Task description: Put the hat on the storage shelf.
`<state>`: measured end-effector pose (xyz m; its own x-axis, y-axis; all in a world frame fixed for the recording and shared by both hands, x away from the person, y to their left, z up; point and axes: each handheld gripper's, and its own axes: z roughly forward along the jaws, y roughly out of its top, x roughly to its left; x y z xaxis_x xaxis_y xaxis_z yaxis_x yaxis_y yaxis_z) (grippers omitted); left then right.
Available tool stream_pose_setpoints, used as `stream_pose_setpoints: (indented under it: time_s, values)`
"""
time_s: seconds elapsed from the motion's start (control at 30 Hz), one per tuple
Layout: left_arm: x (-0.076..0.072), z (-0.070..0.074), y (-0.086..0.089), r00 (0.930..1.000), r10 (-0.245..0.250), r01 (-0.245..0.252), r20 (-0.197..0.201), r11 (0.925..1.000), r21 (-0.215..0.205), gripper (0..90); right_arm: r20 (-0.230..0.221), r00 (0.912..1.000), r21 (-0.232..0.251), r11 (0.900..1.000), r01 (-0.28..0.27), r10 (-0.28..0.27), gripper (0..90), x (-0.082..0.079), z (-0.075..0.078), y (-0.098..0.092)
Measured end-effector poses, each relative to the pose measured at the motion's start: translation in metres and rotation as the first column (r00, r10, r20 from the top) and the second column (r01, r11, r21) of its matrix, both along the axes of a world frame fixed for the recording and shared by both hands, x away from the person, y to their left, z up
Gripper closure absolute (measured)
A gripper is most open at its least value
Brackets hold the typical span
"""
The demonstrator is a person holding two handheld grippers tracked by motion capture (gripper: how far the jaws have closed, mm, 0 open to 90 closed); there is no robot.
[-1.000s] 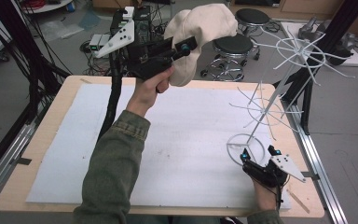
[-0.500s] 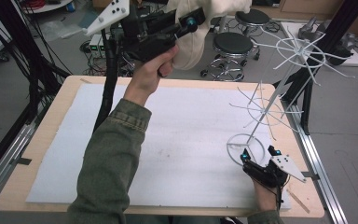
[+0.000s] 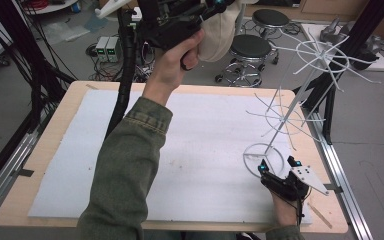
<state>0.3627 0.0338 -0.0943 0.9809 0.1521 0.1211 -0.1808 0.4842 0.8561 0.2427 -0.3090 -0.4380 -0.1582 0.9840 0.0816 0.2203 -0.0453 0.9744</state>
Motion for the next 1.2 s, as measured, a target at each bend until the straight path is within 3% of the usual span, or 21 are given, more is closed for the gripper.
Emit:
stream_pose_setpoints:
  time_s: [0.13, 0.33, 0.47, 0.77, 0.97, 1.07, 1.2]
  values:
    - [-0.008, -0.001, -0.013, 0.9991, -0.038, 0.038, 0.019, 0.9992, 0.013, 77.2, 0.001, 1.0000, -0.008, 1.000, 0.000, 0.000, 5.7, 0.000, 0.000, 0.000]
    - [-0.016, -0.015, -0.030, 0.9972, -0.053, 0.048, 0.053, 0.9950, 0.088, 77.1, 0.003, 1.0000, -0.007, 1.000, 0.003, -0.003, 5.7, -0.001, 0.000, -0.001]
    - [-0.016, -0.028, -0.037, 0.9947, -0.097, 0.094, 0.036, 0.9924, 0.079, 77.1, 0.002, 1.0000, -0.003, 1.000, 0.005, -0.005, 5.7, -0.002, 0.000, -0.002]
    - [-0.007, -0.049, -0.044, 0.9920, -0.127, 0.126, 0.003, 0.9886, 0.083, 77.1, -0.002, 1.0000, -0.013, 1.000, 0.003, -0.003, 5.7, -0.002, -0.001, -0.003]
    - [-0.006, -0.068, -0.042, 0.9874, -0.158, 0.157, 0.000, 0.9820, 0.105, 77.1, -0.001, 1.0000, -0.018, 1.000, 0.001, -0.002, 5.7, -0.002, -0.001, -0.002]
    - [-0.003, -0.080, -0.041, 0.9845, -0.173, 0.175, -0.024, 0.9789, 0.105, 77.0, -0.001, 1.0000, -0.019, 1.000, 0.002, -0.002, 5.7, -0.001, -0.001, -0.002]
    - [0.001, -0.101, -0.041, 0.9824, -0.177, 0.184, -0.059, 0.9722, 0.145, 76.7, -0.005, 1.0000, -0.017, 1.000, 0.001, -0.001, 5.7, -0.001, -0.001, -0.001]
